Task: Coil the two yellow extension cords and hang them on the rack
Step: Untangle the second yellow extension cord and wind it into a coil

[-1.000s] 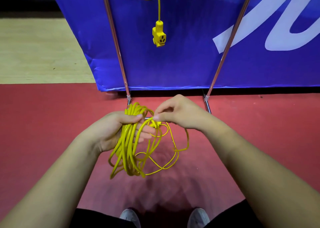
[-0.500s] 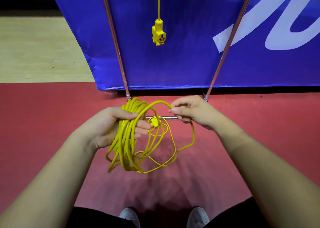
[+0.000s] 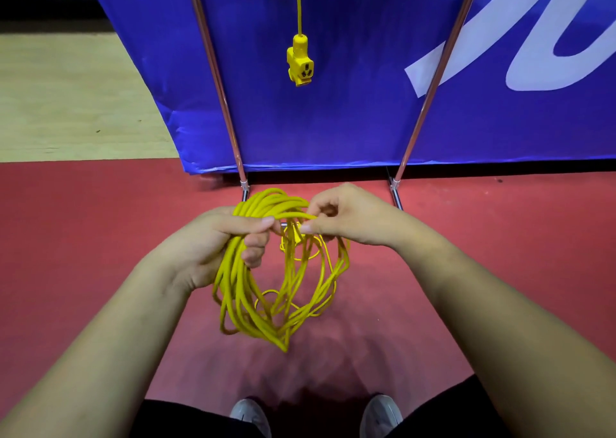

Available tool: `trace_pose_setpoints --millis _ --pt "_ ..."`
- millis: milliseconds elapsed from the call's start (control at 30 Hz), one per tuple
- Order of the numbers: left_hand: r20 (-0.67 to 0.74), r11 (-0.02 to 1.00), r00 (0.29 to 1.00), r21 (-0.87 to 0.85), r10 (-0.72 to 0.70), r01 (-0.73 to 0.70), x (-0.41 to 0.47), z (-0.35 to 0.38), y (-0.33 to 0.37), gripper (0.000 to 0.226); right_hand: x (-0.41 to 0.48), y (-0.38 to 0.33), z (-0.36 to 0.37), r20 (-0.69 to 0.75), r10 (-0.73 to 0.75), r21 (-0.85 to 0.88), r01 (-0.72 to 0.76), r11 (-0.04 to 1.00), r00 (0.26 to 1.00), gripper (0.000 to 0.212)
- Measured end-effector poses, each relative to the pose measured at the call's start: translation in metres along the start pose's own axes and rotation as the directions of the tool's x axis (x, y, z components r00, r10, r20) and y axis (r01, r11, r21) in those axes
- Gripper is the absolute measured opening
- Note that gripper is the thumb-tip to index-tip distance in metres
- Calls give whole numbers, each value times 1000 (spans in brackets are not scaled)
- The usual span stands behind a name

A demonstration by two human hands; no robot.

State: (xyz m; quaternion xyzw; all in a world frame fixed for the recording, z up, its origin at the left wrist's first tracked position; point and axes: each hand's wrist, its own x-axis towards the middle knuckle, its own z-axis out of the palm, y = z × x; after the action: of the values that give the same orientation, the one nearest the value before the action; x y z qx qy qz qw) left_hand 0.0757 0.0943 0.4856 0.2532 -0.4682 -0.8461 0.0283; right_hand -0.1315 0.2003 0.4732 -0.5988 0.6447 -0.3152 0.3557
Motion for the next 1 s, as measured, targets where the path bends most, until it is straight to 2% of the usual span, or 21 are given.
trace_pose_setpoints --millis 100,167,233,367,533,733,800,900,967,1000 --pt "-57 992 997 -108 55 -60 -1 -5 5 54 -8 37 -8 64 124 -81 -119 990 990 28" --pt "-102 995 994 -86 49 -58 -2 -9 6 55 -12 51 -9 7 178 32 -178 984 984 23" --pt "-125 999 992 -42 18 -23 -1 -11 6 52 -10 49 -10 -49 171 123 -164 979 984 23" --pt "-91 1000 996 -16 12 -14 2 -12 3 51 -2 32 -4 -16 95 65 -94 993 995 17" --pt "-94 997 996 -81 -12 5 -4 -18 6 22 8 39 5 -48 81 68 -78 995 996 15" --pt "-140 913 970 -332 201 -237 -15 -27 25 8 21 81 25 -27 162 20 -161 987 986 25" --pt "-177 874 949 -374 261 -310 -20 -32 30 11 18 100 29 -24 227 -14 -227 974 974 23" --pt "-249 838 919 -386 306 -384 -26 -37 34 16 5 129 32 5 379 -155 -374 914 925 20" --pt "-318 843 896 -344 310 -414 -28 -36 35 10 -2 141 36 -22 443 -76 -443 893 896 18" --pt "-344 849 888 -326 304 -417 -28 -35 35 5 -3 142 38 -38 472 75 -469 880 881 14"
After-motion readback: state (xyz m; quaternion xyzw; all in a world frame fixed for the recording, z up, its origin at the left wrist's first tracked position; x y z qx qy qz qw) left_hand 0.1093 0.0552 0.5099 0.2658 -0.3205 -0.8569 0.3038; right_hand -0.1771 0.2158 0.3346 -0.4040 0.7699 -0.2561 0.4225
